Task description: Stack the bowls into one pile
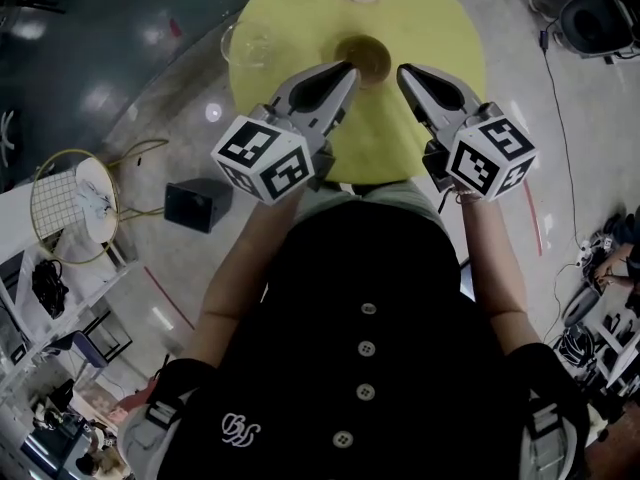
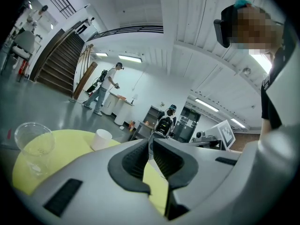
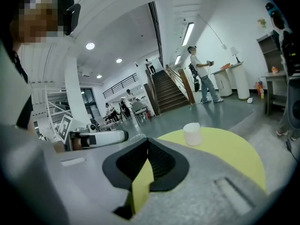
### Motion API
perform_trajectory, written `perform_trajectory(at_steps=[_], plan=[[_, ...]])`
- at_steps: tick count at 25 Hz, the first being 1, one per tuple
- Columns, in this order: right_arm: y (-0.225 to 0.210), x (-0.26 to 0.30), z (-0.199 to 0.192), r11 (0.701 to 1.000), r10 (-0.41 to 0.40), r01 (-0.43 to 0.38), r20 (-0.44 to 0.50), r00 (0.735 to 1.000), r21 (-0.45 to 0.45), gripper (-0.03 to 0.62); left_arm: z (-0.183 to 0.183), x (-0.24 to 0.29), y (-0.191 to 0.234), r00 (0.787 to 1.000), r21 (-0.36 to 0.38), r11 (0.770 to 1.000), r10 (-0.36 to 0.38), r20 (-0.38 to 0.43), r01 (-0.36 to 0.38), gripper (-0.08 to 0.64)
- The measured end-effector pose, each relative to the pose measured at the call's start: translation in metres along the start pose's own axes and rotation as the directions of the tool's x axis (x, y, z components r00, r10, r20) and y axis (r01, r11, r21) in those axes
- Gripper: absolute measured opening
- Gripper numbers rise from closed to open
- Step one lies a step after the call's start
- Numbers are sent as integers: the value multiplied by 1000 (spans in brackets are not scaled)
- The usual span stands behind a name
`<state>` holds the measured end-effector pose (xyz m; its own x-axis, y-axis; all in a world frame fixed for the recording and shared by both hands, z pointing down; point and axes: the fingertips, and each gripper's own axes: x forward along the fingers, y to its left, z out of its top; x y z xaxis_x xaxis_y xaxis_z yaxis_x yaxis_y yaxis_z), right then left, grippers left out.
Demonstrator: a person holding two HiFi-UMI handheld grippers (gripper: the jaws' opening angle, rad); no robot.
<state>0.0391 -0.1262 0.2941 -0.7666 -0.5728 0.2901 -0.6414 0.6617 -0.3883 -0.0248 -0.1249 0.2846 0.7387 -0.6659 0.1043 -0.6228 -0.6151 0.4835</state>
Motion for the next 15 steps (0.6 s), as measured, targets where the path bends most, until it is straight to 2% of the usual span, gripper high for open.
perform_trajectory(at_steps=[6, 15], plan=[[2, -7, -2, 1000, 16, -16, -8, 1000, -1, 3, -7, 5, -9, 999, 5, 999, -33, -24, 33, 40], [10, -17, -9, 998, 57, -59, -46, 997, -35, 3, -15, 7, -14, 999, -4, 1000, -24, -31, 24, 40]])
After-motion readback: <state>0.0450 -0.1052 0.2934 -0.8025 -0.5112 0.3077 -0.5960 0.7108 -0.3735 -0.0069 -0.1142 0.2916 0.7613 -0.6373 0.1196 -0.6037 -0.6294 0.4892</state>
